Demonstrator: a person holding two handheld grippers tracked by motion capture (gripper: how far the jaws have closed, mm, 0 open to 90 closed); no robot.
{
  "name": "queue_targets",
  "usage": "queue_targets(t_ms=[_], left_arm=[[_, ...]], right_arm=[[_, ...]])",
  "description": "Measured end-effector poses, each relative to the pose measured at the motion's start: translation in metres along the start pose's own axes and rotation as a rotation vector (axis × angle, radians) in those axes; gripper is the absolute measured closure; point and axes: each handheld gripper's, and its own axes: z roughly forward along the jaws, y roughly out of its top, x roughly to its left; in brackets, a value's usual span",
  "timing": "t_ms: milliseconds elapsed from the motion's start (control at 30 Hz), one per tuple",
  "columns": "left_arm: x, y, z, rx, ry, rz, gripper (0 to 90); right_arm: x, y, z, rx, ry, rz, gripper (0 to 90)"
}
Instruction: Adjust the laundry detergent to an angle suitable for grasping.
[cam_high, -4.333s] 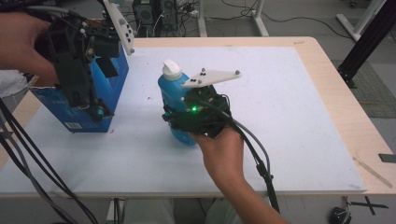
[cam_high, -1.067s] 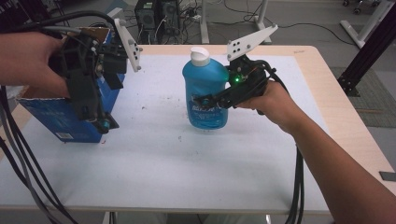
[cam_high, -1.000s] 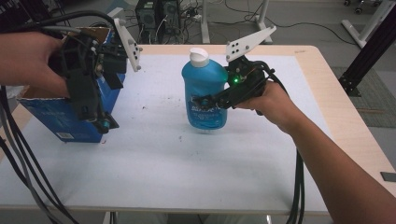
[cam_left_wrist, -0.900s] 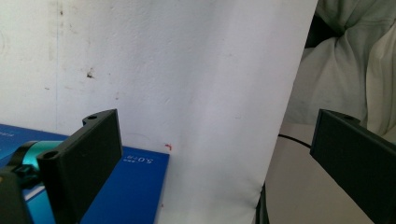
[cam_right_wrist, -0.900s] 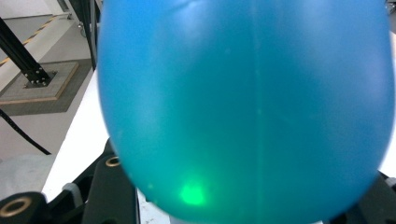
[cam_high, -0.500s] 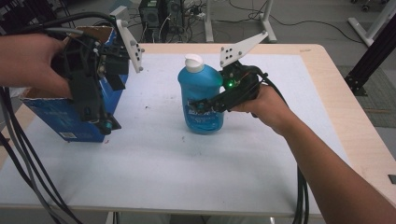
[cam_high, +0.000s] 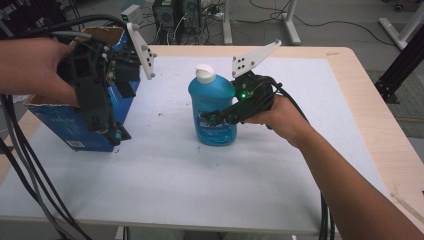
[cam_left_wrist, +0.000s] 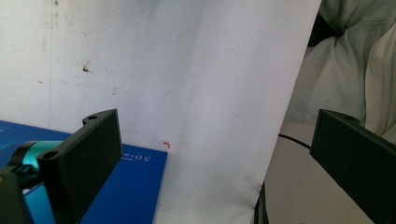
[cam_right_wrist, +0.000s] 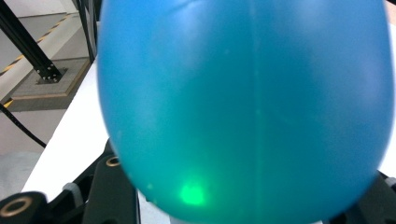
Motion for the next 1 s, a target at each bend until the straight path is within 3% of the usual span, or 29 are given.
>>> queue_targets(t_ms=[633,1000], left_arm=[[0.000,0.002,0.004,0.007,-0.009,0.005,2.3],[-0.001,0.002,0.004,0.005,-0.006,0.001,2.3]], right_arm=[[0.003,-0.010,-0.004,-0.018,-0.002,-0.029,43.8],[0.004,-0.011,-0.004,-0.027,-0.005,-0.018,42.1]])
